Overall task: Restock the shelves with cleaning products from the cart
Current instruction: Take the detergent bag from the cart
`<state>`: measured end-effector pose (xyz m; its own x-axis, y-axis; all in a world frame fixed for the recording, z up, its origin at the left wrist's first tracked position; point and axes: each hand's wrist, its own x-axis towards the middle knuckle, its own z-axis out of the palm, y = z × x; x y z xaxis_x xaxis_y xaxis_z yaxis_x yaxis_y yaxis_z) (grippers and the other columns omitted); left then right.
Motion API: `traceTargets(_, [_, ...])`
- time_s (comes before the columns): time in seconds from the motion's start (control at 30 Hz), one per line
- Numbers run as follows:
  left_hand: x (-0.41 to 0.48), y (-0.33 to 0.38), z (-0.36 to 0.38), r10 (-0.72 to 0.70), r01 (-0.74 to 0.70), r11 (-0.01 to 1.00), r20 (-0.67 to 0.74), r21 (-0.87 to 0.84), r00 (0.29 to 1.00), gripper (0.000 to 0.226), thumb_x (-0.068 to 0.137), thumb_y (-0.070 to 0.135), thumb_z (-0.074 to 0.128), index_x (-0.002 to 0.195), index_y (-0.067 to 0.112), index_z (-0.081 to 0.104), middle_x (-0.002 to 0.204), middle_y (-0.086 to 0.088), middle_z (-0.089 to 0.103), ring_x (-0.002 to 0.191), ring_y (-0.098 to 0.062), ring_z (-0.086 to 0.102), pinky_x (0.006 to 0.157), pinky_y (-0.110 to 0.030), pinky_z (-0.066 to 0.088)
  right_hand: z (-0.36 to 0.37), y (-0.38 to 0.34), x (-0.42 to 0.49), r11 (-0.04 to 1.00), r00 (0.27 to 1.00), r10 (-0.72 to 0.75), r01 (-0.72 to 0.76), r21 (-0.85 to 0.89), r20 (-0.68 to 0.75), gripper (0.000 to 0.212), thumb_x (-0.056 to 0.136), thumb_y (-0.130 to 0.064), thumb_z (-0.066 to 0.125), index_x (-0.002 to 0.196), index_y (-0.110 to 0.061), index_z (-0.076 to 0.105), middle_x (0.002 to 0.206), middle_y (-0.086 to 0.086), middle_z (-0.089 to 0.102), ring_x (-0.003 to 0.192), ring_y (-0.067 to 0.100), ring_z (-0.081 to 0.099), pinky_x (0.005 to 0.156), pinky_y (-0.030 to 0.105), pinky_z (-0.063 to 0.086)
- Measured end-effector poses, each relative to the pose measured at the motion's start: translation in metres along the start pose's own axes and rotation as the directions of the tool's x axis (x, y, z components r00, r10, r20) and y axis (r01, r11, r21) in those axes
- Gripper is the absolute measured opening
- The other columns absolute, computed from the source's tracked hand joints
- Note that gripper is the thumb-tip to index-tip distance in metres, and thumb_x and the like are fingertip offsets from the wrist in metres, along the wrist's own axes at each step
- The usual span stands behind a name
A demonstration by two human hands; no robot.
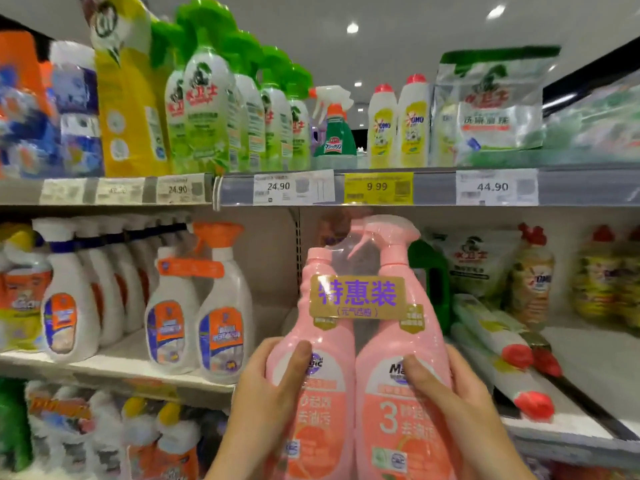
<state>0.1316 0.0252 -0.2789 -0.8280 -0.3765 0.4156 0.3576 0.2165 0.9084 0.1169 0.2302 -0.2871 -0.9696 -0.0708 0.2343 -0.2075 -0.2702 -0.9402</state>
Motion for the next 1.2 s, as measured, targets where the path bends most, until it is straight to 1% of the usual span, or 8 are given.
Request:
traceTargets(0.13, [0.067,-0.017,0.009,0.043,-0.043,0.999,0.035,0.009,0.998,0.017,0.084,0.035,0.067,0.081,0.018,0.064,0.066,0.014,0.069,0.057,0.005,0.063,0.046,-0.005,0.041,0.016,0.003,0.057,1.0,0.999,-0.014,0.014,0.008,-0.039,0.059,0.051,-0.044,0.09,0.103,-0.026,0.067,0.092,0.011,0.075,0.081,0.03,0.073,0.058,0.031,0.057])
traceTargets(0.33, [0.133,-0.045,0.026,0.009,-0.025,0.988,0.105,0.151,0.994,0.058,0.036,0.054,0.078,0.085,0.032,0.057,0.066,0.018,0.069,0.065,0.006,0.064,0.057,-0.008,0.045,0.016,0.021,0.118,0.999,0.993,-0.047,0.045,-0.022,-0.106,0.063,0.053,-0.031,0.084,0.112,-0.024,0.062,0.09,0.001,0.076,0.078,0.018,0.074,0.057,0.024,0.055])
traceTargets(0.5, [0.155,-0.064,0.035,-0.007,-0.036,0.944,0.131,0.327,0.991,0.05,0.059,0.022,0.091,0.098,0.025,0.06,0.057,0.027,0.058,0.057,0.016,0.053,0.055,0.0,0.036,0.011,0.039,0.143,0.981,0.993,-0.067,0.048,-0.187,-0.097,0.053,0.057,-0.028,0.076,0.108,-0.021,0.06,0.092,0.0,0.075,0.074,0.01,0.072,0.058,0.018,0.053])
traceTargets(0.73, [0.147,-0.058,0.027,0.042,-0.123,0.909,0.206,0.397,0.978,0.097,0.037,0.063,0.062,0.12,0.012,0.06,0.112,-0.007,0.063,0.105,-0.024,0.059,0.081,-0.028,0.042,0.014,0.045,0.157,0.904,0.995,0.075,-0.037,-0.427,0.072,0.042,0.08,-0.021,0.07,0.108,-0.029,0.039,0.107,-0.014,0.056,0.08,-0.011,0.063,0.066,0.01,0.051])
traceTargets(0.87, [0.143,-0.052,0.024,0.049,-0.232,0.749,0.298,0.621,0.953,0.085,0.066,0.05,0.078,0.131,0.007,0.045,0.127,-0.012,0.05,0.121,-0.03,0.046,0.093,-0.028,0.031,0.013,0.042,0.16,0.693,0.999,0.029,0.005,-0.721,0.034,0.06,0.075,-0.024,0.08,0.118,-0.027,0.038,0.123,0.002,0.053,0.116,0.021,0.053,0.101,0.035,0.044])
traceTargets(0.97, [0.149,-0.048,0.031,-0.106,-0.253,0.473,0.34,0.844,0.935,0.119,0.053,0.094,0.032,0.14,0.012,0.027,0.138,-0.003,0.037,0.13,-0.022,0.036,0.096,-0.027,0.021,0.017,0.036,0.162,0.548,0.999,0.04,-0.011,-0.837,0.012,0.073,0.074,-0.034,0.08,0.13,-0.012,0.039,0.128,0.006,0.049,0.12,0.022,0.05,0.102,0.036,0.042])
traceTargets(1.03, [0.16,-0.055,0.036,-0.069,-0.247,0.372,0.292,0.895,0.954,0.085,0.079,0.072,0.047,0.136,0.015,0.024,0.139,0.0,0.034,0.132,-0.018,0.032,0.095,-0.026,0.016,0.021,0.037,0.164,0.507,0.999,0.032,-0.003,-0.862,0.016,0.069,0.077,-0.033,0.079,0.127,-0.008,0.038,0.129,0.009,0.047,0.117,0.023,0.052,0.097,0.03,0.043])
traceTargets(1.2, [0.181,-0.076,0.047,0.016,-0.27,0.379,0.285,0.885,0.958,0.072,0.086,0.049,0.06,0.137,0.015,0.023,0.139,0.0,0.034,0.131,-0.019,0.031,0.098,-0.028,0.019,0.025,0.041,0.173,0.475,1.0,-0.004,-0.016,-0.88,-0.02,0.059,0.083,-0.032,0.073,0.122,-0.005,0.04,0.127,0.012,0.048,0.116,0.025,0.051,0.092,0.03,0.042])
